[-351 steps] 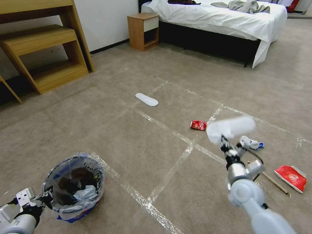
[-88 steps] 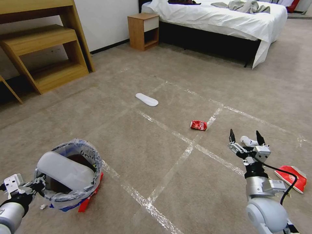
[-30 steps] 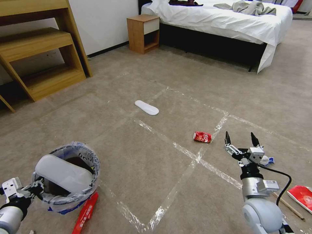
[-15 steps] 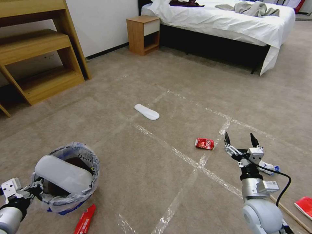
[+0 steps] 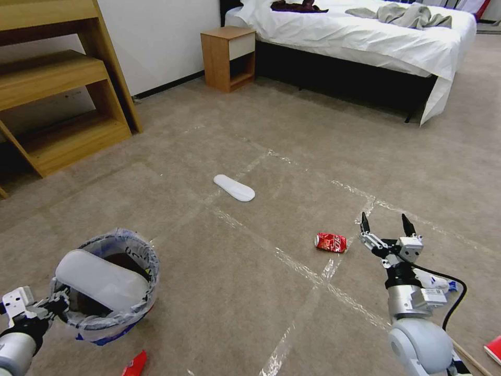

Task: Pick up the trash bin and place the garbage on the floor into it.

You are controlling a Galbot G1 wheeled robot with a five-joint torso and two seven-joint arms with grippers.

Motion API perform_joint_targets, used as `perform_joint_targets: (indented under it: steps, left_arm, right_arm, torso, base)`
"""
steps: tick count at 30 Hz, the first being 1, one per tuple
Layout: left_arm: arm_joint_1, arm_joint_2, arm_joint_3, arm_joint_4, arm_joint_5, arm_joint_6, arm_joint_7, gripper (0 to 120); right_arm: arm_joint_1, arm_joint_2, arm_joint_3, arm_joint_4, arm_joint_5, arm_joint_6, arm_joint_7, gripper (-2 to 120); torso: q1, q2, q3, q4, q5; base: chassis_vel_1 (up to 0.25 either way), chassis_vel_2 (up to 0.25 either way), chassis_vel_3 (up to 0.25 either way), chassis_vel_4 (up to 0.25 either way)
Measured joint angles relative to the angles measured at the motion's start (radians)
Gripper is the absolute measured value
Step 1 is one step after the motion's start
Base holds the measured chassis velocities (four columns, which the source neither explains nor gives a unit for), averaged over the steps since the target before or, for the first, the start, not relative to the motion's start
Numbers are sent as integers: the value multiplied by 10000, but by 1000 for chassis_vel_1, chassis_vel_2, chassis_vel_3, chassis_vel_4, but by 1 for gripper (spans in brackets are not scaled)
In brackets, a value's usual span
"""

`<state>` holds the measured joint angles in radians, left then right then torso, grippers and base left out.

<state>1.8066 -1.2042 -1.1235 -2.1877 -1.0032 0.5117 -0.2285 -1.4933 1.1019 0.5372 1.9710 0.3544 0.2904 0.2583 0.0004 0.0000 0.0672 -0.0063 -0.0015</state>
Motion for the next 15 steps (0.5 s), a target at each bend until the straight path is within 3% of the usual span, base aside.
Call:
perform_joint_targets:
  steps: [15]
  left_arm:
    - [3,32,-22,-12,-14,-17,-6,1]
  right_arm:
    - [59,-29,-50,-23,-2,-7,23,99]
  torso:
    - [0,0,0,1,1]
  base:
    - [-91,89,85,-87]
